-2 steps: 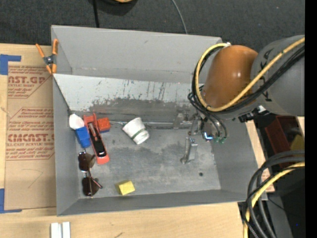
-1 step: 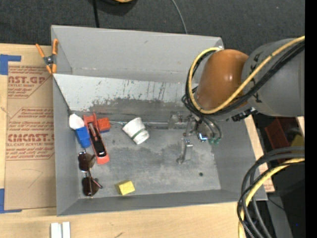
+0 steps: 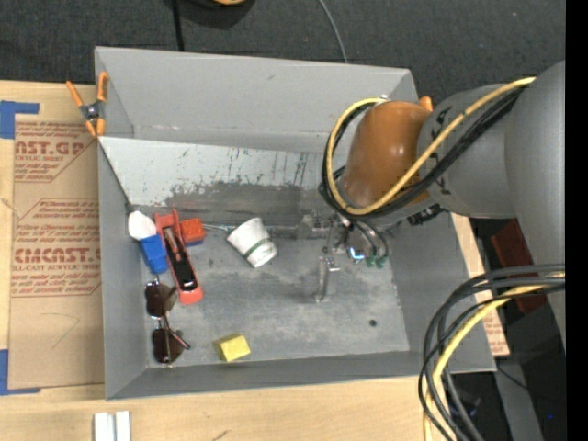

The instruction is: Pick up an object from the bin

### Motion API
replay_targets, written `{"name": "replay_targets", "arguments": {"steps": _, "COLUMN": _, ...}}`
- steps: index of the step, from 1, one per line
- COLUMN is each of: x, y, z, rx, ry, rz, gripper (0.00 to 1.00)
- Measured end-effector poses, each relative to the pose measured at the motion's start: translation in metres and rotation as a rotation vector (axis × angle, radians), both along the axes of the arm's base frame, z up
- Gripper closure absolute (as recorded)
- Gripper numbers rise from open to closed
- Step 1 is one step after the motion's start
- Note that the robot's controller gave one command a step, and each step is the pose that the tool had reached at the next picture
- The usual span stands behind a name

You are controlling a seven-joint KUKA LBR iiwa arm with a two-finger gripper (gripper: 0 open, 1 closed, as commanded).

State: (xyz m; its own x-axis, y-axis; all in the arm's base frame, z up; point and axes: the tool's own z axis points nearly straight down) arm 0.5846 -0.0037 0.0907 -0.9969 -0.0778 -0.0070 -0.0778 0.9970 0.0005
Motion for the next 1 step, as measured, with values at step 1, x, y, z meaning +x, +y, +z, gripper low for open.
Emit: {"name": "replay_targets", "arguments": {"steps": 1, "x": 0.0039, "y": 0.0065, "z": -0.0238, "rx": 0.000, "ry": 0.007, "rz": 0.003, "gripper": 0.00}}
